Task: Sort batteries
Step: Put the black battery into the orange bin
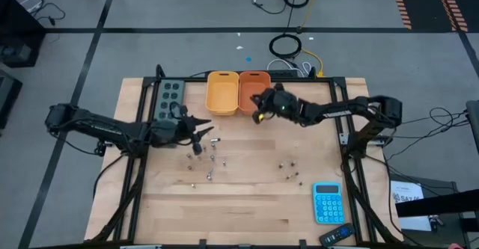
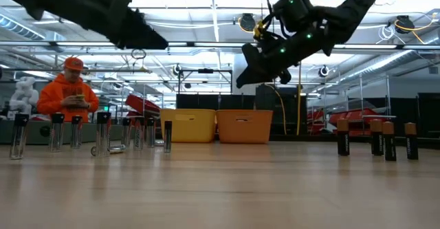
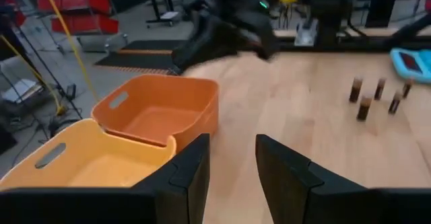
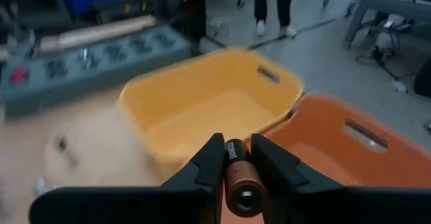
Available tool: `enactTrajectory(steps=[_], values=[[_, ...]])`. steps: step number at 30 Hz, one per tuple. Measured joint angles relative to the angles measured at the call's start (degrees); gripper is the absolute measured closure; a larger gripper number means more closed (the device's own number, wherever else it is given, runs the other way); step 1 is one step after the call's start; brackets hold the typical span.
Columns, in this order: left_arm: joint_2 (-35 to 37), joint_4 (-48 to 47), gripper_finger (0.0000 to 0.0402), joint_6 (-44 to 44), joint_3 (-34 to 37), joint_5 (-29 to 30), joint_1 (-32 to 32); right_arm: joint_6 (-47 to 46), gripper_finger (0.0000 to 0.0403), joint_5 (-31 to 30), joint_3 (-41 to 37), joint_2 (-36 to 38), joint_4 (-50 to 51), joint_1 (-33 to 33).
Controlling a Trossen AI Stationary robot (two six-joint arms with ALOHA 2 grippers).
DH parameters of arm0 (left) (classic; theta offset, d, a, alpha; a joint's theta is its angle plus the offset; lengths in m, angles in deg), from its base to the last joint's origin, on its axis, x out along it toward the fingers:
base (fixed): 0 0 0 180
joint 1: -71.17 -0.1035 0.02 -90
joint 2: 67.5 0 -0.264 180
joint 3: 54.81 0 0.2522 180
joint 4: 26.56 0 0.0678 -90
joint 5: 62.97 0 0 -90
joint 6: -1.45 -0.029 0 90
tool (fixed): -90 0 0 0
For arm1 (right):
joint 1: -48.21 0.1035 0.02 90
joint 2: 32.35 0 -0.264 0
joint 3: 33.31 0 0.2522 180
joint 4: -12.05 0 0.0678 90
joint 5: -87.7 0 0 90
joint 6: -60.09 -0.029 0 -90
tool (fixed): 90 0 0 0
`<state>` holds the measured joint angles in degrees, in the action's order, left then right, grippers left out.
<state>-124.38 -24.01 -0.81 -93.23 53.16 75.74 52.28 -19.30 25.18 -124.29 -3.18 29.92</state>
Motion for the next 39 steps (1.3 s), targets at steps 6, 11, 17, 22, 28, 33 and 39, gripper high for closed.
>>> enactTrajectory(steps=[6,11,17,22,28,33,39], values=[[0.0,0.0,0.0272,-2.6,-1.5,-9.0,-9.9,-3.8,0.0328,8.2,0.0,0.0,-1.7,-6.1],[-0.2,3.1,0.0272,-2.5,-3.0,-23.2,-17.8,-5.2,0.0255,9.9,0.0,-0.2,-1.8,-6.9],[-0.2,3.0,0.0272,0.0,-3.5,-30.4,-20.2,-4.8,0.018,8.3,0.0,0.0,-2.0,-3.2],[-0.2,-0.7,0.0272,-1.1,-3.4,-30.9,-19.5,1.0,0.0182,-4.2,4.3,6.8,15.2,5.2],[-0.2,-4.5,0.0272,-1.6,-3.4,-45.8,-19.5,0.5,0.0198,-3.6,7.2,10.5,31.2,18.5],[-0.2,-4.6,0.0272,-4.2,-3.4,-56.0,-18.2,-5.7,0.0193,2.3,7.2,8.4,40.1,27.3],[-0.2,-3.8,0.0272,-2.7,-3.6,-56.2,-15.3,-14.6,0.0189,-3.5,12.1,7.2,54.7,34.4]])
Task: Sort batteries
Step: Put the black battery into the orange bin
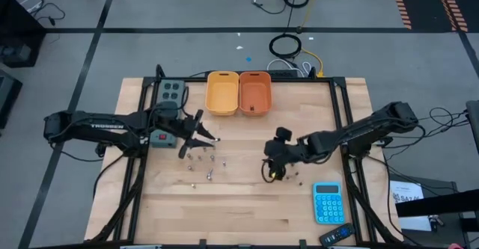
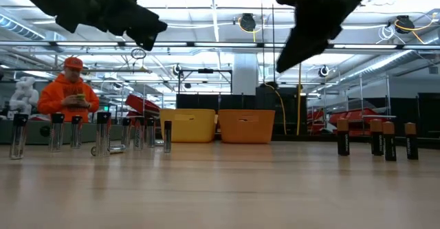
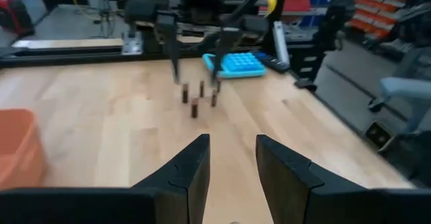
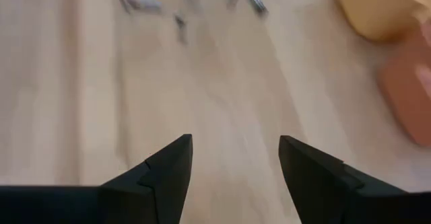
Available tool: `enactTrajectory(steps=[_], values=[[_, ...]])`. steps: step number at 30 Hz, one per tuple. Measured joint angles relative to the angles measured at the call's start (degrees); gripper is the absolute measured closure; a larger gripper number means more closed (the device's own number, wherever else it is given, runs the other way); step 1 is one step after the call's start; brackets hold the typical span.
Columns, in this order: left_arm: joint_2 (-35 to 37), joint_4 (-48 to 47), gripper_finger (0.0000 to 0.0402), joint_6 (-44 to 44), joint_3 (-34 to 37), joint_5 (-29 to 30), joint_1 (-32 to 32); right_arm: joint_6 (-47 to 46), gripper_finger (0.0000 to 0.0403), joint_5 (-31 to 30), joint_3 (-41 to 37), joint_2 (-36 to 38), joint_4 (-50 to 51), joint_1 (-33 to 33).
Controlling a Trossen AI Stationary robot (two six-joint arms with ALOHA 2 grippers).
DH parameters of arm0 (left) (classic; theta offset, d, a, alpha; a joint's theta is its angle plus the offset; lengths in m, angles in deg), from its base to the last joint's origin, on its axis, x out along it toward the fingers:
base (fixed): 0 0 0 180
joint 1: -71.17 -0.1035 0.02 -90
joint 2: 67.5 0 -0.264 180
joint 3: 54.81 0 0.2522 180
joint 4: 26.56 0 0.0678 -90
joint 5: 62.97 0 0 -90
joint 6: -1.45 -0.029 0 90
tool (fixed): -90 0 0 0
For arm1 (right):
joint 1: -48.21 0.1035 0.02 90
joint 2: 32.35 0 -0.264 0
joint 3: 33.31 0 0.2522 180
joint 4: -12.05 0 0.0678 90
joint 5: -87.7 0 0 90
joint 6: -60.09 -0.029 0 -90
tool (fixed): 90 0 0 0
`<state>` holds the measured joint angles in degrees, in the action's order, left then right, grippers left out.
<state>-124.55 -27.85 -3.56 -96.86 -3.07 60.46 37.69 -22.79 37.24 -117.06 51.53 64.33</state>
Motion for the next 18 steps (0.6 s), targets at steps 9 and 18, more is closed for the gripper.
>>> enactTrajectory(steps=[9,18], values=[[0.0,0.9,0.0272,4.1,-4.4,2.9,5.4,-7.9,0.0158,3.4,2.3,-4.2,12.3,1.7],[0.1,-2.8,0.0272,6.1,-4.9,14.3,9.4,-10.6,0.0113,8.5,2.3,-6.4,16.7,1.2]])
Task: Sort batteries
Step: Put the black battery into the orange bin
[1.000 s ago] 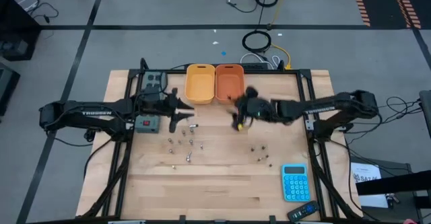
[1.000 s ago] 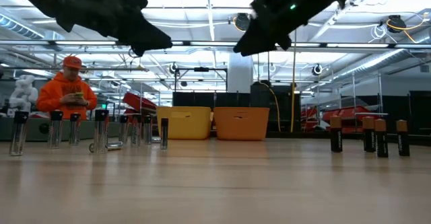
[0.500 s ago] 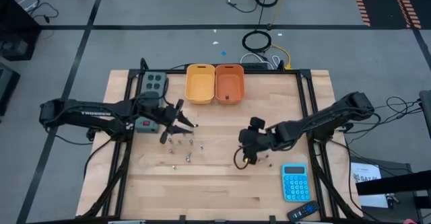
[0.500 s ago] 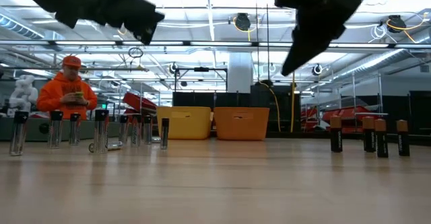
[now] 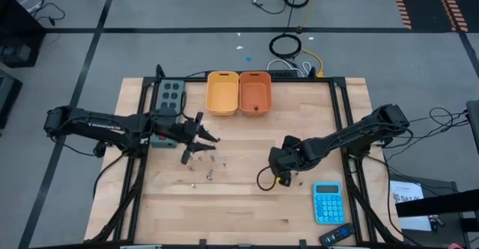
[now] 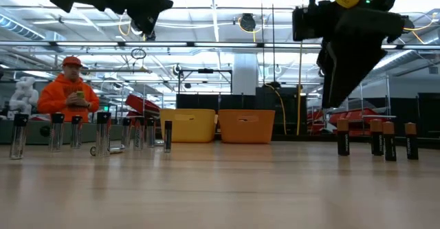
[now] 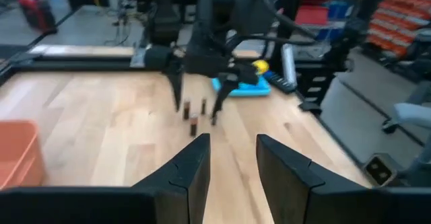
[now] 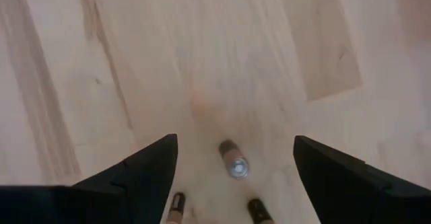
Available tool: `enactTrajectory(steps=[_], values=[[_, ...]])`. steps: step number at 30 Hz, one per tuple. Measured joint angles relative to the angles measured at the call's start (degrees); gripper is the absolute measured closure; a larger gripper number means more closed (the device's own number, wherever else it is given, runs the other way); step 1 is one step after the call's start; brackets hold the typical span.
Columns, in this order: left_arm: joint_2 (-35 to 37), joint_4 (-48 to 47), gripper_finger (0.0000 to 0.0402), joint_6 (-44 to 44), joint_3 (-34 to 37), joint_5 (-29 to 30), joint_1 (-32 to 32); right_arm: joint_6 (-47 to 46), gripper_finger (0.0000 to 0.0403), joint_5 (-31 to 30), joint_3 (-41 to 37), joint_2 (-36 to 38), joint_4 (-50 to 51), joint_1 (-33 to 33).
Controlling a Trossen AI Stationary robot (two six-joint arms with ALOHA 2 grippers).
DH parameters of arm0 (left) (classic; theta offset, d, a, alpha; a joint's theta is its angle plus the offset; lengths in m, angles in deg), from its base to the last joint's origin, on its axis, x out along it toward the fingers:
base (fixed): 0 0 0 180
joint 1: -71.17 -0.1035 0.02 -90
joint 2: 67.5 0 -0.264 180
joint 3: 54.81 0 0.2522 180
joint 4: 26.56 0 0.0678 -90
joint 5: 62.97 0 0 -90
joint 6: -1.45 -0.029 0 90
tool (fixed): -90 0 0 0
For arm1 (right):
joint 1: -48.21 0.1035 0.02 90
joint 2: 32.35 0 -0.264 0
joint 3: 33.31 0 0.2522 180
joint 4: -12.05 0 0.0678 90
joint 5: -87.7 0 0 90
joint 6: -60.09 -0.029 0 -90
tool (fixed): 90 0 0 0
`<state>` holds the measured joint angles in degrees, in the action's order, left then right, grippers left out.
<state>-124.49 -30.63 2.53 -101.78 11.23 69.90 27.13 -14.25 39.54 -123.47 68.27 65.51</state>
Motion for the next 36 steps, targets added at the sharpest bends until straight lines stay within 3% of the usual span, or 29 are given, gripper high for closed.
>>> enactTrajectory(steps=[8,17,24,31,36], values=[[0.0,-0.2,0.0272,-1.4,0.0,7.0,2.2,2.4,0.0112,0.4,0.0,-4.4,1.2,-0.1],[0.0,-2.3,0.0272,-1.5,0.0,7.4,2.5,3.6,0.013,5.2,0.0,-9.5,0.5,-1.6],[0.0,-3.1,0.0272,-1.5,0.0,7.4,2.5,3.8,0.0216,6.9,0.0,-11.1,-0.8,-3.5],[0.0,-3.1,0.0272,-1.5,0.0,7.4,2.5,6.7,0.0368,10.1,0.2,-11.7,-1.1,-4.6],[0.0,-3.0,0.0272,-1.5,0.0,7.4,2.5,11.7,0.0374,9.6,0.4,-11.3,-3.6,-6.3]])
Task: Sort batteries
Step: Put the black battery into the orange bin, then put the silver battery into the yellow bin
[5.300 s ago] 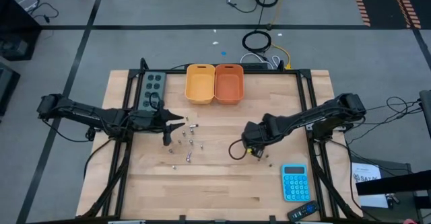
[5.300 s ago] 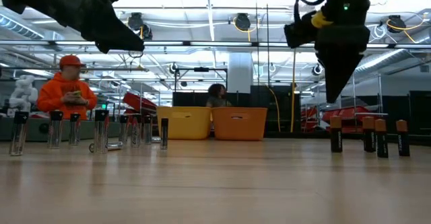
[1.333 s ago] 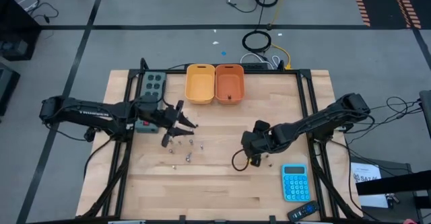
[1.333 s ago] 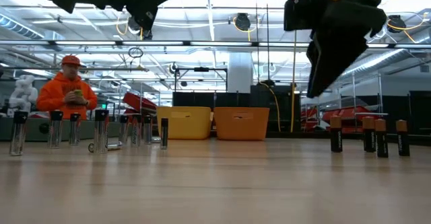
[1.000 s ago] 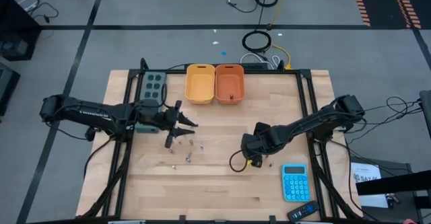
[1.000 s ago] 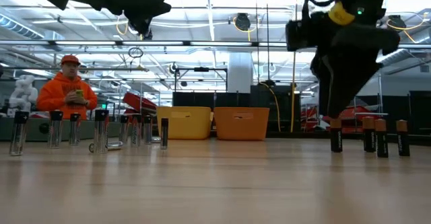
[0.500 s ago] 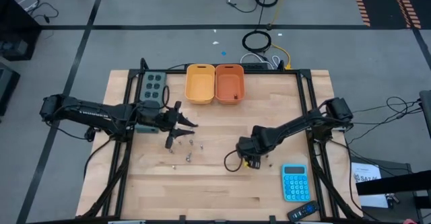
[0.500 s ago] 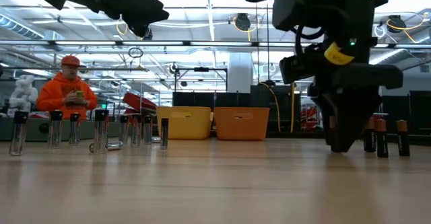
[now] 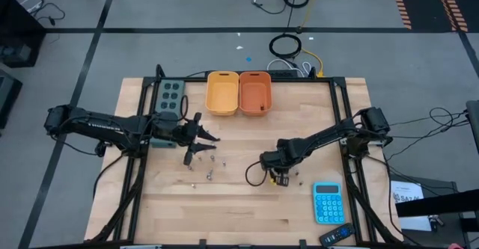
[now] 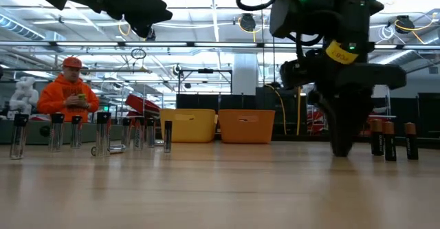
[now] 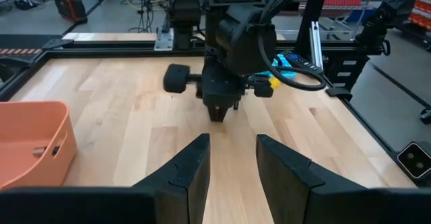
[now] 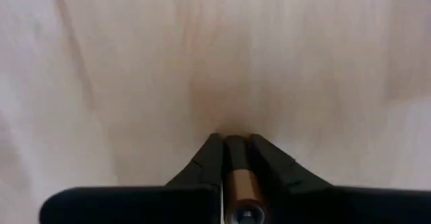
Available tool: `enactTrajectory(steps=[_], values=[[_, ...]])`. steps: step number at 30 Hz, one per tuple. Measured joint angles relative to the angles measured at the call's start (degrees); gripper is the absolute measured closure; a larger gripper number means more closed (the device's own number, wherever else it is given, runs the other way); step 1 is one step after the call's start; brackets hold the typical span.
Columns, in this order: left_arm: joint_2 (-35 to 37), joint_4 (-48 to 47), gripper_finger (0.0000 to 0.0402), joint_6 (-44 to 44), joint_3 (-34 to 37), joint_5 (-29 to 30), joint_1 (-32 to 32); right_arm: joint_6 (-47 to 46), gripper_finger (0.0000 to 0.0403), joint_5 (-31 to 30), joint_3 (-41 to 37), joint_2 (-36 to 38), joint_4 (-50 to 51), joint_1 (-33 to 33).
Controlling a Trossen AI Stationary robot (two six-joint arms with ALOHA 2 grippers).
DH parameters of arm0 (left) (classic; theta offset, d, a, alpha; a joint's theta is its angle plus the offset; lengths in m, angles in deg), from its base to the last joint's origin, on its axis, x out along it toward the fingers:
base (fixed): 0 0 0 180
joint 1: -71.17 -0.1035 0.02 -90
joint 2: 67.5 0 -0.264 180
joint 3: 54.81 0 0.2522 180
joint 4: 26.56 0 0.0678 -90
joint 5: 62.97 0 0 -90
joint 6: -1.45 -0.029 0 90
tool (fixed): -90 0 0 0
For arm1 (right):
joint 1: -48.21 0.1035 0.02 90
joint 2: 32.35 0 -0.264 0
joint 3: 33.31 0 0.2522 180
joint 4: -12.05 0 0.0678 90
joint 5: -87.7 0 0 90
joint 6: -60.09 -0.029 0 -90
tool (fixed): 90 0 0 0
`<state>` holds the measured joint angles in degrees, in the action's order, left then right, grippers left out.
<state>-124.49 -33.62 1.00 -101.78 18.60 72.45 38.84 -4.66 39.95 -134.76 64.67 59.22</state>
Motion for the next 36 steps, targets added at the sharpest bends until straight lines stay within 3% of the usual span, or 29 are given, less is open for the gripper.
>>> enactTrajectory(steps=[9,14,17,25,29,32,36], values=[[0.0,-0.5,0.0272,0.1,0.0,0.3,0.0,13.0,0.0374,-1.8,2.9,0.0,-19.6,-10.2],[0.0,-2.0,0.0272,0.1,0.0,1.1,0.0,16.2,0.0374,-12.6,3.8,0.1,-26.6,-17.5],[0.0,-2.5,0.0272,0.1,0.0,1.5,0.0,17.5,0.0368,-14.1,3.8,0.1,-30.6,-21.7],[0.0,-3.7,0.0272,0.1,0.0,1.7,0.0,20.2,0.025,-13.9,3.8,0.1,-34.7,-28.7],[0.0,-4.1,0.0272,0.1,0.0,7.1,0.0,20.1,0.0197,-12.7,3.8,0.4,-32.3,-31.0],[0.0,-5.2,0.0272,0.1,0.0,11.2,0.0,20.1,0.0172,-12.6,4.2,2.3,-28.9,-30.7],[0.0,-6.7,0.0272,0.1,0.0,12.0,0.0,20.5,0.0164,-14.6,4.8,7.7,-28.0,-27.2]])
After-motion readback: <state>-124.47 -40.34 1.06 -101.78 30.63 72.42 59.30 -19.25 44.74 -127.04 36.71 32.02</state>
